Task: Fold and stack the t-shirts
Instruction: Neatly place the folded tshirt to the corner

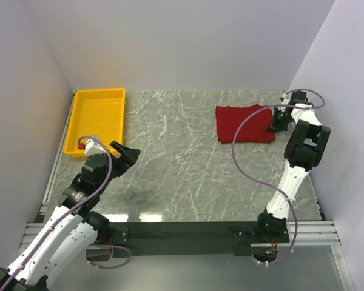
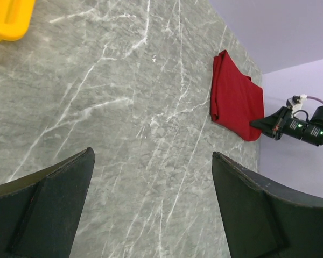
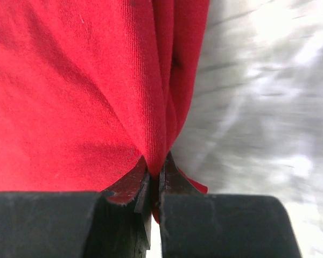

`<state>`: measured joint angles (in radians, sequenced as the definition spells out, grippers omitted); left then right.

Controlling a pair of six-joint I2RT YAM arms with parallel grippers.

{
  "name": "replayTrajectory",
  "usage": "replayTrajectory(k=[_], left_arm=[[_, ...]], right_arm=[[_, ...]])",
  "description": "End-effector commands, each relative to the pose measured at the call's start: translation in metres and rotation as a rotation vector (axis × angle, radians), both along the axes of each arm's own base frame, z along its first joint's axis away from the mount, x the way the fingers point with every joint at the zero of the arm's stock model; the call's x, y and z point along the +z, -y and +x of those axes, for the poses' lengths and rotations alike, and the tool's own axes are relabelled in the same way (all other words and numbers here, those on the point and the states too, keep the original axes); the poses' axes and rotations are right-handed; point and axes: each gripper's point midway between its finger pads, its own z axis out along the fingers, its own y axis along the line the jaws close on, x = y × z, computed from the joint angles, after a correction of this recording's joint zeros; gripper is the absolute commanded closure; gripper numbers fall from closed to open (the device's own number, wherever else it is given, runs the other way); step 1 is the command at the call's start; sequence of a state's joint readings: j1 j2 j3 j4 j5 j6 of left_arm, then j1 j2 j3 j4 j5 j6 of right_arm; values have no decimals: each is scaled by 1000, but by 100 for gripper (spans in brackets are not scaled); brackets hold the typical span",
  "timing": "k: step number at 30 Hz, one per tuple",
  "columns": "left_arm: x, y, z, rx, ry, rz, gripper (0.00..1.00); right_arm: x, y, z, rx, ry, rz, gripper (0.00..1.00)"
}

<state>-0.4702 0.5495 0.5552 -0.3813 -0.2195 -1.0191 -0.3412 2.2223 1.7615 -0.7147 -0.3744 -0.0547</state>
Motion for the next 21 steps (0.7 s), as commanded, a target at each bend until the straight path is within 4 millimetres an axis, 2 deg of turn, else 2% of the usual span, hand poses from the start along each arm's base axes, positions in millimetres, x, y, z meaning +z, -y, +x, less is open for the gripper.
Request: replayTrajectory(k=[1, 4, 8, 12, 13, 14, 16, 17, 18, 19, 21], left_arm=[[9, 8, 4, -27, 32, -38, 5], [8, 11, 5, -41, 29, -39, 5], [8, 15, 6, -55, 27, -39, 5], [6, 17, 6, -66, 26, -39, 5], [6, 17, 6, -70, 26, -39, 5], [6, 18, 6, -72, 25, -40, 5], [6, 19, 6, -78, 27, -39, 5], [7, 19, 7, -80, 28, -39, 5], [8, 20, 7, -81, 31, -40, 5], [10, 20, 7, -83, 35, -38, 5], [11, 20, 8, -84, 36, -33, 5]], right_arm=[[47, 43, 25, -21, 116, -171, 100], [52, 56, 31, -23, 123, -211, 100], [49, 69, 32, -40, 106, -236, 100], [41, 68, 25, -28, 76, -231, 100], [41, 67, 23, -27, 73, -232, 96], [41, 69, 21, -30, 66, -238, 83], [39, 70, 18, -35, 53, -248, 71], [41, 72, 16, -40, 50, -257, 62], [41, 74, 13, -43, 42, -270, 59], [44, 77, 12, -46, 44, -287, 51], [51, 79, 10, -45, 55, -305, 49]])
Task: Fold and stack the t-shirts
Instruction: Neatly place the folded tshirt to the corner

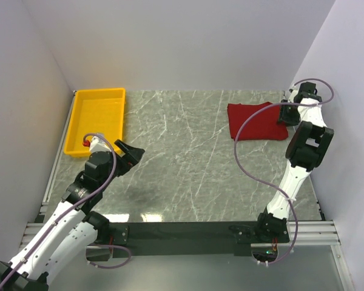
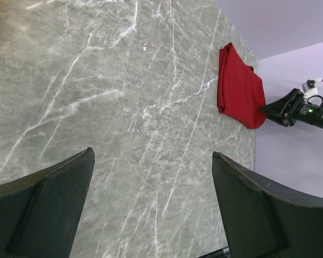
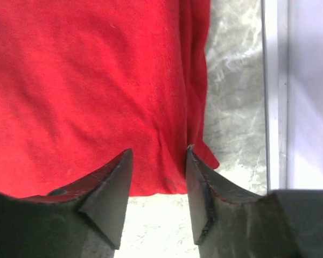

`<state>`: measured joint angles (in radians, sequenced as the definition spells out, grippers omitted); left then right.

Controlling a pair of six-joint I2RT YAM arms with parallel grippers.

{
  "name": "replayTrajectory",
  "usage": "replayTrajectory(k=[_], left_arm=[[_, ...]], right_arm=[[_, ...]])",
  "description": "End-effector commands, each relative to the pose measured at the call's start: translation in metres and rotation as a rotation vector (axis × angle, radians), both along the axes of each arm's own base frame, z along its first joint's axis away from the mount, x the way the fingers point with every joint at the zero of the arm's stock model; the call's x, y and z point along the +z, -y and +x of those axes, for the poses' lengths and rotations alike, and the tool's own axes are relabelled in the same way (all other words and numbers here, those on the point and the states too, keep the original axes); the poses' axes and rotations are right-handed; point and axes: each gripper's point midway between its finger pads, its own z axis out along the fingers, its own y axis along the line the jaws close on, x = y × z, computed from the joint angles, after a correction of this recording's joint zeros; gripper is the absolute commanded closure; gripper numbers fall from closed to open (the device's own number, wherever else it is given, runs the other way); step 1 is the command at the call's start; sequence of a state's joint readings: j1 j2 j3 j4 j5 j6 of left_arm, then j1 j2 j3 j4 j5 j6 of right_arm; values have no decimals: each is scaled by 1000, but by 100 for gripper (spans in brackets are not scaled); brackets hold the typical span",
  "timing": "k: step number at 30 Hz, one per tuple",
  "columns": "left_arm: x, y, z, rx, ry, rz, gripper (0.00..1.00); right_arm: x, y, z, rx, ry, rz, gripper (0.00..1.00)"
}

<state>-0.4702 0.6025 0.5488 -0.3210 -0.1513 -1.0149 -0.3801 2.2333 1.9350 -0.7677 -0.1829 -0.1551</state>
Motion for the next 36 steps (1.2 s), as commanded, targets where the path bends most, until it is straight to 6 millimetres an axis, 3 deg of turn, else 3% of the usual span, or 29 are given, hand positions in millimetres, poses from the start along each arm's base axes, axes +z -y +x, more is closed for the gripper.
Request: replayTrajectory(k=[1, 6, 9, 11, 13, 14, 15, 16, 17, 18, 19, 21, 22, 23, 25, 29, 33, 34, 36], left_arm=[[14, 5, 4, -22, 48, -13, 5], [19, 6, 7, -28, 60, 0, 5], [22, 5, 9, -27, 67, 19, 5], [27, 5, 12, -29, 76, 42, 5], [26, 3, 16, -27, 71, 85, 4], [35, 2, 19, -24, 87, 94, 4], [38, 1, 21, -24, 89, 109, 4], [44, 1, 25, -26, 98, 141, 3], [48, 1, 27, -31, 103, 158, 2], [49, 0, 29, -33, 99, 177, 1], [52, -2, 33, -26, 84, 218, 1], [53, -6, 36, -20, 63, 266, 1], [53, -9, 37, -20, 39, 301, 0], [53, -15, 38, 6, 27, 327, 1], [59, -20, 38, 20, 27, 353, 1], [64, -36, 33, 72, 35, 382, 0], [65, -46, 25, 103, 46, 387, 1], [65, -48, 22, 107, 50, 380, 1], [64, -48, 20, 104, 50, 376, 1]], right_arm=[[16, 15, -9, -19, 4, -75, 43], [54, 18, -15, 21, 49, -137, 42], [72, 8, -25, 96, 60, -146, 43], [88, -10, -33, 195, 89, -117, 43], [87, -24, -52, 308, 74, -104, 43], [103, -34, -61, 368, 112, -102, 43], [95, -46, -74, 437, 105, -74, 43], [112, -53, -82, 456, 152, -87, 43], [116, -59, -89, 502, 172, -91, 42], [107, -70, -101, 525, 173, -51, 42], [124, -76, -109, 533, 225, -75, 41], [122, -83, -122, 536, 255, -69, 40], [137, -86, -128, 522, 306, -96, 39], [132, -88, -135, 489, 308, -73, 36], [151, -87, -142, 452, 380, -89, 35], [165, -81, -154, 285, 425, -28, 34], [179, -56, -162, 105, 490, -103, 33], [188, -54, -167, 85, 522, -139, 28], [187, -44, -173, 28, 536, -197, 19]])
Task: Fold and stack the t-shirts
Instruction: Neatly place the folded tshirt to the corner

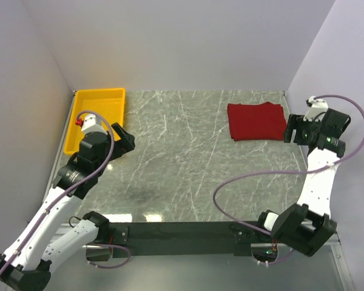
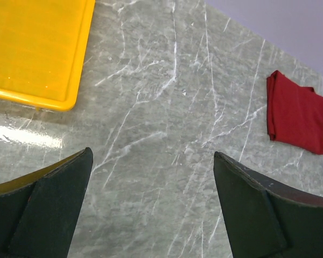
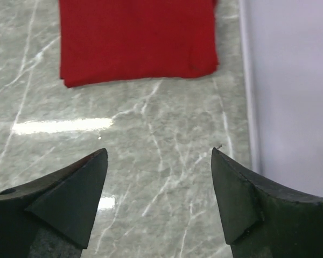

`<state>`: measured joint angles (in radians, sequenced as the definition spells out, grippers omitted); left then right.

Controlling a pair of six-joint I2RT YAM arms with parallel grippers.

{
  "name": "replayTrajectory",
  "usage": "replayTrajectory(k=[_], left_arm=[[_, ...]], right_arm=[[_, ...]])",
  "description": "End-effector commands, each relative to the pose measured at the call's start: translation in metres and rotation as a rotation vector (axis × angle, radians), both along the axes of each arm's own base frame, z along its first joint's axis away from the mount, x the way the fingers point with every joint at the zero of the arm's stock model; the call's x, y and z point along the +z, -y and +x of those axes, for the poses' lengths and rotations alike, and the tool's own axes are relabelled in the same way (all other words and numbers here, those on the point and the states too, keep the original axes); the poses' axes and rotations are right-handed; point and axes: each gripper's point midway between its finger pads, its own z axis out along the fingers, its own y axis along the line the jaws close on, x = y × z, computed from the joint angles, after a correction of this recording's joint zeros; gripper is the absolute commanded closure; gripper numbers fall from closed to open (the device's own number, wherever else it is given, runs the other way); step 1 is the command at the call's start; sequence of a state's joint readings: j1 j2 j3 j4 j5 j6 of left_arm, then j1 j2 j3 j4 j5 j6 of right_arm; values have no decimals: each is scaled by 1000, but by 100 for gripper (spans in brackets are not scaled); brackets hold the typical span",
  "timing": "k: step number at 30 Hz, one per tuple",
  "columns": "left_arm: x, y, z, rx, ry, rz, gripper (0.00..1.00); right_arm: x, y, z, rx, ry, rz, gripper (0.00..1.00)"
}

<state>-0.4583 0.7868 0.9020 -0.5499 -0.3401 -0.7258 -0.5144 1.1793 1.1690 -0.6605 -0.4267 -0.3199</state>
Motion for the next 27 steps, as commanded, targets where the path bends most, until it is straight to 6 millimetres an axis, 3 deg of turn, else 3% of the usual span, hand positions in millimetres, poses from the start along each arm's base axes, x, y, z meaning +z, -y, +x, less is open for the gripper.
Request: replayTrajectory(k=[1, 12, 27], left_arm=[[3, -11, -6, 29, 18, 19, 1], [4, -10, -11, 12, 22, 8, 0], [3, -10, -14, 1, 18, 13, 1]], right_arm=[[32, 16, -3, -133, 142, -74, 15], [54, 22, -21, -243, 247, -128, 12], [36, 33, -20, -328, 232, -104, 11]])
